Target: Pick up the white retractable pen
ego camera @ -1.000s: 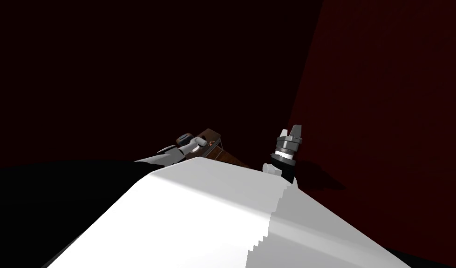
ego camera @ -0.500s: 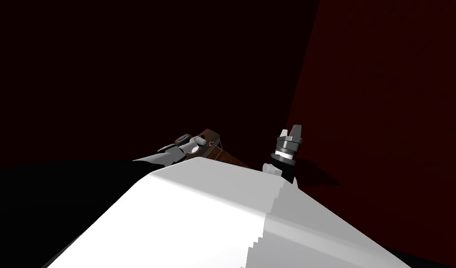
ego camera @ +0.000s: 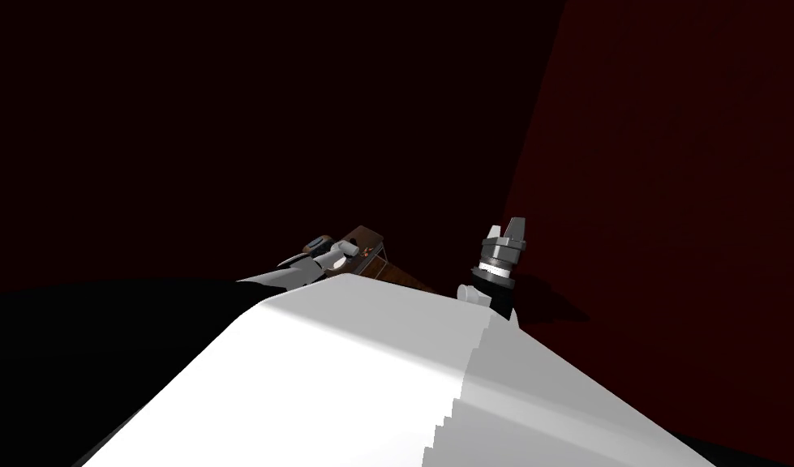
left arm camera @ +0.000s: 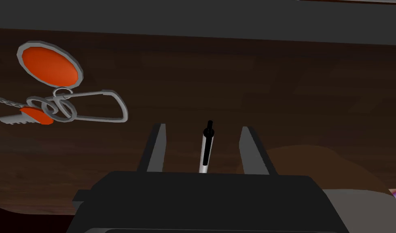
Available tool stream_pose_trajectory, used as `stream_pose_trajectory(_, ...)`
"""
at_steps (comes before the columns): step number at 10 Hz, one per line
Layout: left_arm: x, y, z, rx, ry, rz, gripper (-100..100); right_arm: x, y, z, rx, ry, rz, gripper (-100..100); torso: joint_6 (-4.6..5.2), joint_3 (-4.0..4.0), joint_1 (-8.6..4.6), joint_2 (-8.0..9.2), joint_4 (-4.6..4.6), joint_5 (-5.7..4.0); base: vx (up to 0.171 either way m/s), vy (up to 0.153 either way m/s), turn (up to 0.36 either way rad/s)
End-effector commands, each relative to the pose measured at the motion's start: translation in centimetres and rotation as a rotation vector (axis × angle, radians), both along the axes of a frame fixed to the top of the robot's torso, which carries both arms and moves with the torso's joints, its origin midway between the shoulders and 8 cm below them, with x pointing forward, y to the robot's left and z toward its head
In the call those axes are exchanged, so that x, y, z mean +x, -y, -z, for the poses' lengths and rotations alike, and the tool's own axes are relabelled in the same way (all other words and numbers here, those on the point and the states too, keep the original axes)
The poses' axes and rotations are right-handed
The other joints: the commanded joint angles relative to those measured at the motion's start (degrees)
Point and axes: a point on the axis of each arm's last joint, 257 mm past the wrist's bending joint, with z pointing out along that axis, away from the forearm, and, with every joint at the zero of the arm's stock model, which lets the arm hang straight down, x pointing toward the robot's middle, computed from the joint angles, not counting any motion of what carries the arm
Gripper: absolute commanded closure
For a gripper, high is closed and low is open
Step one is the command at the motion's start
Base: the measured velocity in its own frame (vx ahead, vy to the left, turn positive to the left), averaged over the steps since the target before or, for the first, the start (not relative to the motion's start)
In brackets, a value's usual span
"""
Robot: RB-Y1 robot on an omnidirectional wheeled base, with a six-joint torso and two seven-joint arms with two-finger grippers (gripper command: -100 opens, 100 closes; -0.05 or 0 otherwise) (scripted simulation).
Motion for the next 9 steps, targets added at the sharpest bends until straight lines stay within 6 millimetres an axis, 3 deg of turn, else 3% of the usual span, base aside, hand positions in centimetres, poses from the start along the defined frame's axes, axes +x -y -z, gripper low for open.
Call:
stream_pose_trajectory(1,0.0,0.0,0.0,0.0,0.0,0.0,100,0.0,0.0,0.0,0.0,0.0,0.0,0,0.0,0.0,0.0,0.0,0.0,0.0,0.0,0.0,0.0)
stream_pose_trajectory(4,0.0,0.0,0.0,0.0,0.0,-0.001,100,0.0,0.0,0.0,0.0,0.0,0.0,0,0.01,0.02,-0.03,0.03,0.01,-0.01,0.0,0.0,0.0)
stream_pose_trajectory(5,0.0,0.0,0.0,0.0,0.0,-0.001,0,0.0,0.0,0.0,0.0,0.0,0.0,0,0.01,0.02,-0.03,0.03,0.01,0.0,0.0,0.0,0.0)
stream_pose_trajectory(6,0.7,0.0,-0.9,0.0,-0.001,0.004,100,0.0,0.0,0.0,0.0,0.0,0.0,0,0.01,0.02,-0.03,0.03,0.01,0.0,-0.025,-0.023,0.04)
stream_pose_trajectory(8,0.9,0.0,-1.3,0.0,0.002,0.007,100,0.0,0.0,0.0,0.0,0.0,0.0,0,0.01,0.13,-0.23,0.21,0.05,-0.06,-0.037,-0.04,0.03)
stream_pose_trajectory(9,0.9,-0.1,-1.4,0.0,0.0,0.006,0,0.0,0.0,0.0,0.0,0.0,0.0,0,0.01,0.09,-0.16,0.16,0.03,-0.03,0.0,0.0,0.0)
